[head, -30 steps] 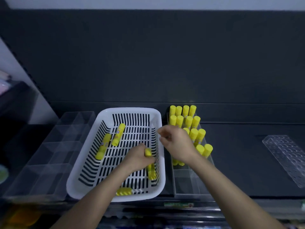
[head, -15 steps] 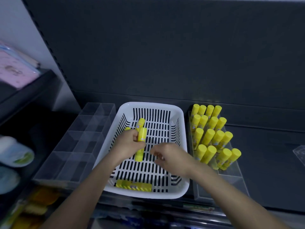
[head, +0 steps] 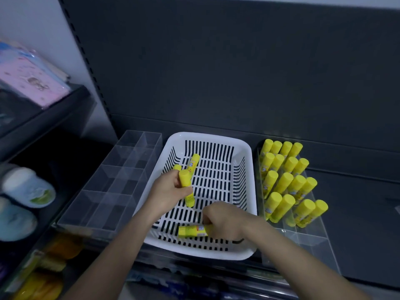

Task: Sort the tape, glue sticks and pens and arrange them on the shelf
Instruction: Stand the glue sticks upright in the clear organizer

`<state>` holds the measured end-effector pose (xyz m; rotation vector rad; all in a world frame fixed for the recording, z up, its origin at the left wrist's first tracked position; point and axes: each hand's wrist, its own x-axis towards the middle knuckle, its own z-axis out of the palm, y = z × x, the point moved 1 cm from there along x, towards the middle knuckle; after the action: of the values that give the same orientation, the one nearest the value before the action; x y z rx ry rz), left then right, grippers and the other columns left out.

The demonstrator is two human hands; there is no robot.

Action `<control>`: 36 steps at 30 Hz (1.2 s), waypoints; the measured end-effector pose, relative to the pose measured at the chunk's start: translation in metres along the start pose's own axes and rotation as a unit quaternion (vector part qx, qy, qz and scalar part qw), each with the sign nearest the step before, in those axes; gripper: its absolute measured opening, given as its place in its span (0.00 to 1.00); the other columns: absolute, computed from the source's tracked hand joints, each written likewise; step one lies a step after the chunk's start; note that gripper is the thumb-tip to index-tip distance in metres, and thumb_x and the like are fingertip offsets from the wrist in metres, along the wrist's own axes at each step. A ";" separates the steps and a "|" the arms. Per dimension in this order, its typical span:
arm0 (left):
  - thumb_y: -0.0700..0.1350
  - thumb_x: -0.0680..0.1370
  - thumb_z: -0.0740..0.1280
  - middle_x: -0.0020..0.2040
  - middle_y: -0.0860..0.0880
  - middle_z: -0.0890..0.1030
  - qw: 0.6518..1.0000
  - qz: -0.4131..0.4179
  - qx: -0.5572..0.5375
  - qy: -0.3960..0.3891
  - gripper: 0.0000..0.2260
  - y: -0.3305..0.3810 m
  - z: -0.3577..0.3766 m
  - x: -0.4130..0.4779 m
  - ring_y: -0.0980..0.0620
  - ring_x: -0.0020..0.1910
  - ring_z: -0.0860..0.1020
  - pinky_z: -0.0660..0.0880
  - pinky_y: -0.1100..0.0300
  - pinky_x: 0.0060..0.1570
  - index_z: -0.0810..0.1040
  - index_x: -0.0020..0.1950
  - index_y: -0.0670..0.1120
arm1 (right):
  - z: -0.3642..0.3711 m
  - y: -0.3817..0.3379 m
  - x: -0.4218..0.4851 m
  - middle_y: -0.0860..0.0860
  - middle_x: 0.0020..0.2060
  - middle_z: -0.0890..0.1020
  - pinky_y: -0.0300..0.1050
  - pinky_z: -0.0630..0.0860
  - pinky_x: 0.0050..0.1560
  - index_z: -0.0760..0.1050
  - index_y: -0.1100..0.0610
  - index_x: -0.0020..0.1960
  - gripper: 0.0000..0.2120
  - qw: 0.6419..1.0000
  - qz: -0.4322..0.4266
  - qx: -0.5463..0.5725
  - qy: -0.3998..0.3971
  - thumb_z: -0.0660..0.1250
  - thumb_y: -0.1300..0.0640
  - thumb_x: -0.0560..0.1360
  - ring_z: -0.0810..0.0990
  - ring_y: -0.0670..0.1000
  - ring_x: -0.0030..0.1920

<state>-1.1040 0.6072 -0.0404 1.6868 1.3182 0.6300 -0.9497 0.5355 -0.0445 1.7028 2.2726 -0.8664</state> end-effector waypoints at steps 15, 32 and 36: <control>0.39 0.71 0.75 0.40 0.48 0.82 0.979 0.174 -0.061 -0.091 0.08 0.080 0.044 -0.021 0.49 0.42 0.81 0.79 0.50 0.48 0.77 0.44 0.46 | -0.063 0.061 -0.125 0.48 0.38 0.83 0.41 0.78 0.42 0.79 0.51 0.47 0.11 0.895 0.016 0.314 0.318 0.76 0.61 0.67 0.79 0.44 0.38; 0.44 0.69 0.75 0.43 0.54 0.81 0.917 0.276 0.117 -0.265 0.11 0.099 0.136 -0.031 0.57 0.41 0.79 0.78 0.55 0.44 0.79 0.50 0.52 | -0.015 0.099 -0.171 0.44 0.39 0.80 0.46 0.77 0.44 0.78 0.51 0.47 0.12 0.918 0.078 0.211 0.327 0.73 0.63 0.67 0.78 0.45 0.39; 0.45 0.68 0.77 0.43 0.57 0.76 0.899 0.312 0.177 -0.253 0.13 0.092 0.141 -0.031 0.62 0.41 0.74 0.70 0.69 0.39 0.80 0.50 0.51 | -0.002 0.103 -0.162 0.44 0.41 0.76 0.45 0.76 0.44 0.78 0.52 0.49 0.13 0.936 0.056 0.179 0.299 0.73 0.63 0.67 0.75 0.45 0.41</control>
<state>-0.9538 0.5271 -0.0254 2.3988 0.5209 0.2605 -0.8005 0.4217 -0.0029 2.5248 2.4334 -0.8639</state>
